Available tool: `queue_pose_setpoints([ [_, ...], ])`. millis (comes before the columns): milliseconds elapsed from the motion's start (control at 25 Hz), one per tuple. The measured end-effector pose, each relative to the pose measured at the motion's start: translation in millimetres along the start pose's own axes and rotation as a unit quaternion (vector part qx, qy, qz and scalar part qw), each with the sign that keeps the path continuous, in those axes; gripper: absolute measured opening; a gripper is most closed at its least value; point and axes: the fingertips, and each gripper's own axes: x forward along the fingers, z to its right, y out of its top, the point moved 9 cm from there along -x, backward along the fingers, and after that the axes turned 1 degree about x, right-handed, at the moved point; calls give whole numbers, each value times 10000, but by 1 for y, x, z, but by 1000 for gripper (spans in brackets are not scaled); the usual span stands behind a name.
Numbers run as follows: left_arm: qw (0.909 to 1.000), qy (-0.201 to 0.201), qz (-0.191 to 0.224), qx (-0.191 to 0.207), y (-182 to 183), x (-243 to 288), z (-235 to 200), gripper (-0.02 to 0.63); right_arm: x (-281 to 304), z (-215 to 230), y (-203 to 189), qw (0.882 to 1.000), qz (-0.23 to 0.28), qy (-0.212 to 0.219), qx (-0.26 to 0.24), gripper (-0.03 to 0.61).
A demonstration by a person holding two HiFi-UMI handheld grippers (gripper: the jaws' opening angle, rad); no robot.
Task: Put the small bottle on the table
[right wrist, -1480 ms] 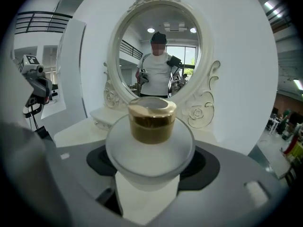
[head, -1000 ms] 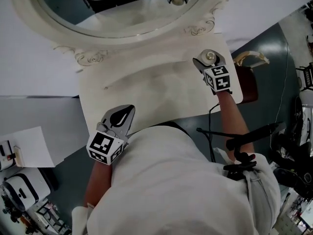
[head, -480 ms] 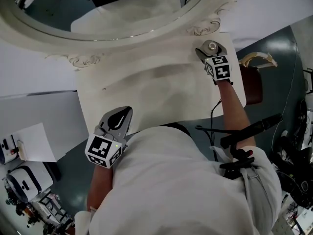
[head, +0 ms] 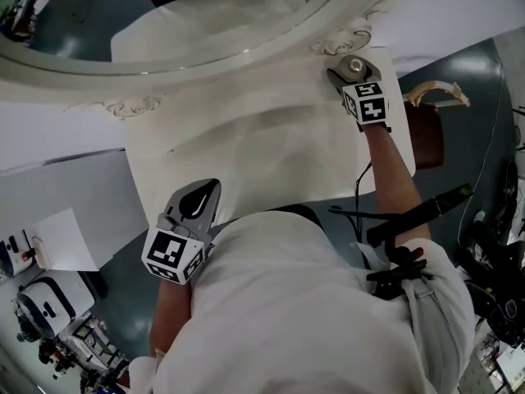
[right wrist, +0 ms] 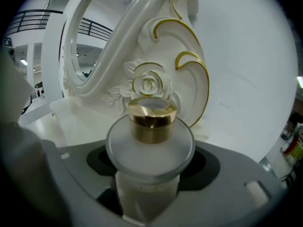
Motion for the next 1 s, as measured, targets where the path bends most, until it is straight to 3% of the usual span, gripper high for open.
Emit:
queue_pose_setpoints([
  [1000, 10000, -50, 81, 0, -2, -7, -6, 3, 3, 3, 1, 9995, -290, -5, 110, 363],
])
